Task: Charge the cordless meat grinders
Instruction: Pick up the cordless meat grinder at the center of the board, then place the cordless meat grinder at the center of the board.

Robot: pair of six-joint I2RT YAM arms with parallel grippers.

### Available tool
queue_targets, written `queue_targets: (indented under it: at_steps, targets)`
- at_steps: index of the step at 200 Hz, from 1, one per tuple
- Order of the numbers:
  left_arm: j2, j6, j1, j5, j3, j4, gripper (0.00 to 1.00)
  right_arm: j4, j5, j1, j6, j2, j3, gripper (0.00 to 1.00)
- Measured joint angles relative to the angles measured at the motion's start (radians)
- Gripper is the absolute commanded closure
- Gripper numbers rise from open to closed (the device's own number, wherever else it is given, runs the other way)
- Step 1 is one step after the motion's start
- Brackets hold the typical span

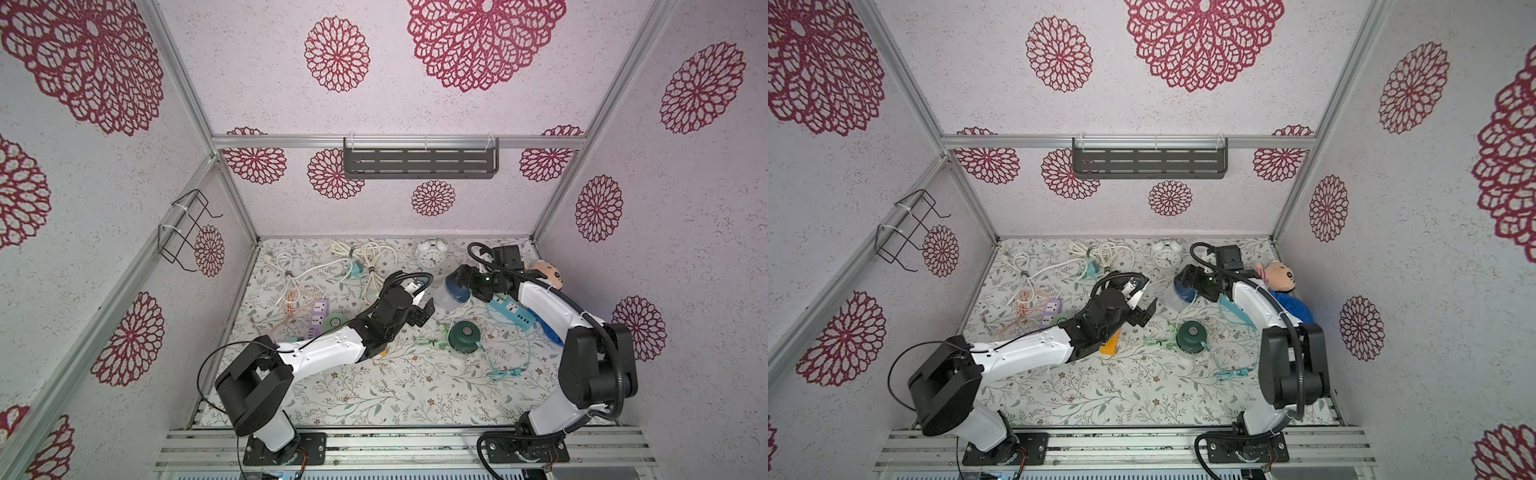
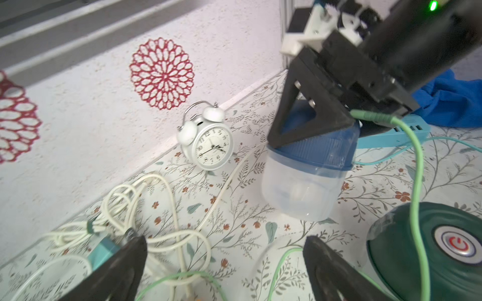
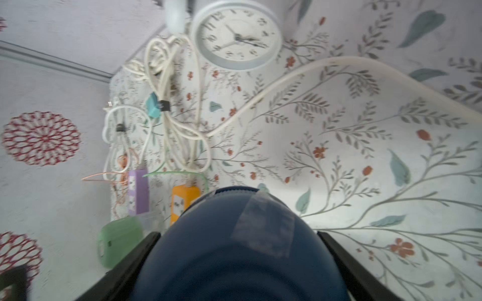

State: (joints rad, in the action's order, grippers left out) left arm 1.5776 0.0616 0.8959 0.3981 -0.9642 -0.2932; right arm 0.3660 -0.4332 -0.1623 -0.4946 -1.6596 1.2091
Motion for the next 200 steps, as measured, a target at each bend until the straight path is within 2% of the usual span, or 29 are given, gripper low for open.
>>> queue_targets:
  at_steps: [47,84,123,152,178,200]
  targets:
    - [-0.144,-0.146,0.002,0.118,0.103,0.121,0.03,0.061,0.206,-0.008,0.064,-0.092,0.056,0.31]
    - [-0.19,-0.318,-0.04,0.17,0.032,0.395,0.03,0.092,0.369,-0.04,0.122,-0.122,0.126,0.28]
    - [-0.191,-0.478,-0.207,0.102,-0.095,0.675,0.01,0.101,0.452,-0.08,0.147,-0.161,0.139,0.23]
    - [-0.188,-0.539,-0.339,0.05,-0.154,0.823,0.04,0.097,0.476,-0.092,0.154,-0.172,0.139,0.12]
    - [-0.152,-0.557,-0.394,0.008,-0.208,0.901,0.06,0.095,0.483,-0.092,0.156,-0.172,0.138,0.02]
    - [-0.08,-0.555,-0.428,-0.026,-0.261,0.941,0.16,0.083,0.482,-0.093,0.161,-0.172,0.138,0.01]
